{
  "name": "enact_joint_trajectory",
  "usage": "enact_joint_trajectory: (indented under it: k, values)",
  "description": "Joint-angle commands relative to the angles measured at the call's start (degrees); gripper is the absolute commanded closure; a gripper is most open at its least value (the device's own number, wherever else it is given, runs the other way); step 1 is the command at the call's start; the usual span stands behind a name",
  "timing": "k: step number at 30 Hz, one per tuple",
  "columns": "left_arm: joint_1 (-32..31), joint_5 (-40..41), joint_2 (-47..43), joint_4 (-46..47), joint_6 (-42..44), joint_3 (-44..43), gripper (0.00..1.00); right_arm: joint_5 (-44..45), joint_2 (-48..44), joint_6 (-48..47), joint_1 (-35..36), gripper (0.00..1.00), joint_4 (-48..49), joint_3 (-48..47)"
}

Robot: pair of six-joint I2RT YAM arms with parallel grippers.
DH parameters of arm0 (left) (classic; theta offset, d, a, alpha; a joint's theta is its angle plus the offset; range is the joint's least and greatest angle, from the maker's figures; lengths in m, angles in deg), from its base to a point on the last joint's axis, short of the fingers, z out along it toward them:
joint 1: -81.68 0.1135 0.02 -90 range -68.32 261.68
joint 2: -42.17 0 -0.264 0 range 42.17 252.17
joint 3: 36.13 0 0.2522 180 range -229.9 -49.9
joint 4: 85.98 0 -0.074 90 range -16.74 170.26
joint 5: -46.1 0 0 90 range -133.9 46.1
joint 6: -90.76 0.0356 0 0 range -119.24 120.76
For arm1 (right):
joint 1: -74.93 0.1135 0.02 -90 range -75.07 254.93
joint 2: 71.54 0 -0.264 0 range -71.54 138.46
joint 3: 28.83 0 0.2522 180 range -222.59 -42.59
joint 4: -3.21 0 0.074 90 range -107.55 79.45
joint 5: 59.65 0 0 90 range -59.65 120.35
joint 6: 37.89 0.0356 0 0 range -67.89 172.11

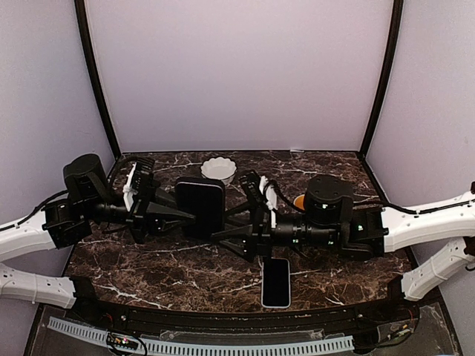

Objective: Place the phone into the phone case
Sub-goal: Press the top corners of the phone case.

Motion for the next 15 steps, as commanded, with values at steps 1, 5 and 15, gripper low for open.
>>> enact_joint_trajectory:
  k: [1, 5, 15]
  values:
    - [-0.5, 2.5, 0.1, -0.7, 6.9, -0.9, 1.0, 1.6, -2.9, -2.4, -0.6, 0.33, -13.2, -6.9]
    - [-0.8, 4.8, 0.9, -3.3, 10.5, -1.0, 1.0, 2.1, -3.1, -7.1, -0.7, 0.31, -32.8, -16.5]
    - [-1.2, 8.3, 3.0, -5.7, 14.8, -0.5, 1.0, 2.3, 2.2, -16.1, -0.7, 0.33, -50.5, -34.2]
